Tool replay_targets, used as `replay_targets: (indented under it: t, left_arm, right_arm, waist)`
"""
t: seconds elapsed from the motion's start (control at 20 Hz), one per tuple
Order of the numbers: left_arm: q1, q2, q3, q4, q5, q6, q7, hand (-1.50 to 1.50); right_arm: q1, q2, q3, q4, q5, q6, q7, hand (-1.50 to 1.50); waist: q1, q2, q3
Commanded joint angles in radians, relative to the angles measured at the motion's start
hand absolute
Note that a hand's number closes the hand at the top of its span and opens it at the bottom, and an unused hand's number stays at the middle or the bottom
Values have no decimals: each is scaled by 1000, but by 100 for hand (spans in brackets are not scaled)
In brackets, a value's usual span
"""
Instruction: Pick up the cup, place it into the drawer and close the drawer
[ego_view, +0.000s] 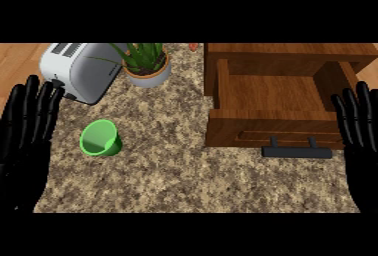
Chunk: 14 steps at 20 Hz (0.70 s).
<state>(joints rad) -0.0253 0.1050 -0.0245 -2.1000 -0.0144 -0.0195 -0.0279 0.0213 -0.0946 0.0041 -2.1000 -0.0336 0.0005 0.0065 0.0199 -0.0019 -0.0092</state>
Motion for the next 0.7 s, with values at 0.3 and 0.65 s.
replay_targets:
  t: [0.3,0.65]
  left_arm:
    - [16,115,149,193,454,-261,89,-150]
    - [-61,230,294,440,643,-426,70,-150]
  right_arm:
    - [22,-39,59,31,-19,96,21,-150]
    - [-134,-87,-47,131,-104,133,89,-150]
  waist:
    - [-23,10,7]
    - [-20,4,9]
